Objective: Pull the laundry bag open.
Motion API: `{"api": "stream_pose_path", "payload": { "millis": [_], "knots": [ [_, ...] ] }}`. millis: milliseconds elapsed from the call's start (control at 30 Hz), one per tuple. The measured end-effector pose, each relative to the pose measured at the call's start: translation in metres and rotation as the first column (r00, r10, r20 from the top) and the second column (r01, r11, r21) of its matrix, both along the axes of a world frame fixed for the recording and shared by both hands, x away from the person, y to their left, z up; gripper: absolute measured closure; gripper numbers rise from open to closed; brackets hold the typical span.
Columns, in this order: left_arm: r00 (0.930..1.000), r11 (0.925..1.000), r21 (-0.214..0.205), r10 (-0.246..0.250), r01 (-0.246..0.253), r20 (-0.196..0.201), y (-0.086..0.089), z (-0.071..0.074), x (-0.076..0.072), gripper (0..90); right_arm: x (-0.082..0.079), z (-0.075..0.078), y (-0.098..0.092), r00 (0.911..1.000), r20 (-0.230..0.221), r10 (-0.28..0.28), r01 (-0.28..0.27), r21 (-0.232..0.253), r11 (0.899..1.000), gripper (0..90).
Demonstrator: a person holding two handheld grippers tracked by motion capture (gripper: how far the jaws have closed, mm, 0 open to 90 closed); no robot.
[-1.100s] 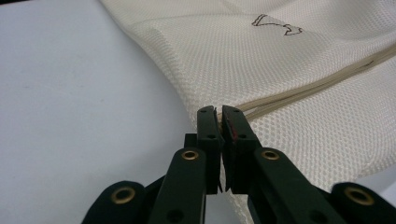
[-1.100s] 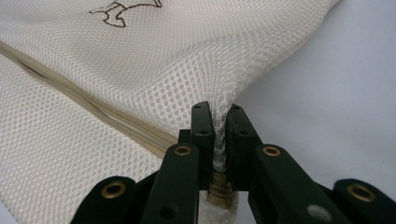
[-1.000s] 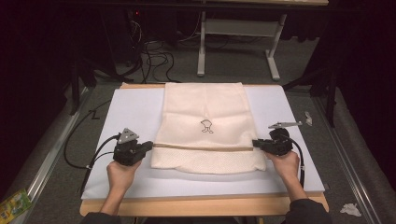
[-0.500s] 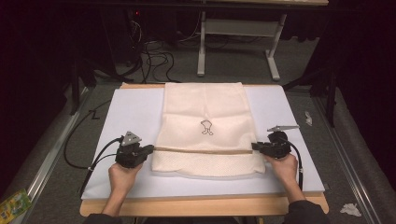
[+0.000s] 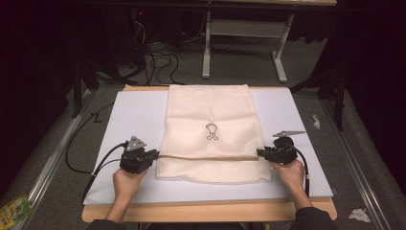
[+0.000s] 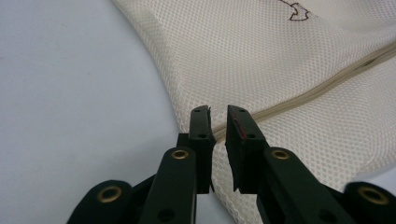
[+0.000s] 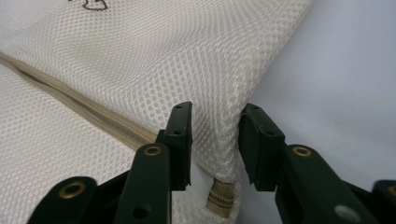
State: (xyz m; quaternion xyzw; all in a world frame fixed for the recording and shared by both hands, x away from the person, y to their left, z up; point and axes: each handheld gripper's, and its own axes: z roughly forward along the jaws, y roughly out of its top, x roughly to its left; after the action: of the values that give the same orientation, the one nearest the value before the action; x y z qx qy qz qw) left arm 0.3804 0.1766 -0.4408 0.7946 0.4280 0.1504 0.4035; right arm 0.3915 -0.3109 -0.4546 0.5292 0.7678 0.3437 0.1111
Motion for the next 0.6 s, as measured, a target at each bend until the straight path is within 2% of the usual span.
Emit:
{"api": "stream_pose_path", "payload": {
  "millis": [167,367,600],
  "knots": [
    [0.9994,0.9998,-0.013,0.014,-0.014,0.031,0.005,0.003,-0.002,75.3,-0.003,0.005,-0.002,0.999,0.04,-0.018,0.018,-0.011,1.0,58.9],
    [0.9968,0.9985,-0.032,0.047,-0.045,0.065,0.015,0.006,-0.005,70.1,-0.009,0.011,-0.009,0.995,0.093,-0.037,0.036,0.006,0.999,60.8],
    [0.9932,0.9956,-0.039,0.088,-0.085,0.076,0.028,0.004,-0.008,65.8,-0.017,0.013,-0.025,0.9875,0.133,-0.084,0.081,0.031,0.996,63.3]
  ]
}}
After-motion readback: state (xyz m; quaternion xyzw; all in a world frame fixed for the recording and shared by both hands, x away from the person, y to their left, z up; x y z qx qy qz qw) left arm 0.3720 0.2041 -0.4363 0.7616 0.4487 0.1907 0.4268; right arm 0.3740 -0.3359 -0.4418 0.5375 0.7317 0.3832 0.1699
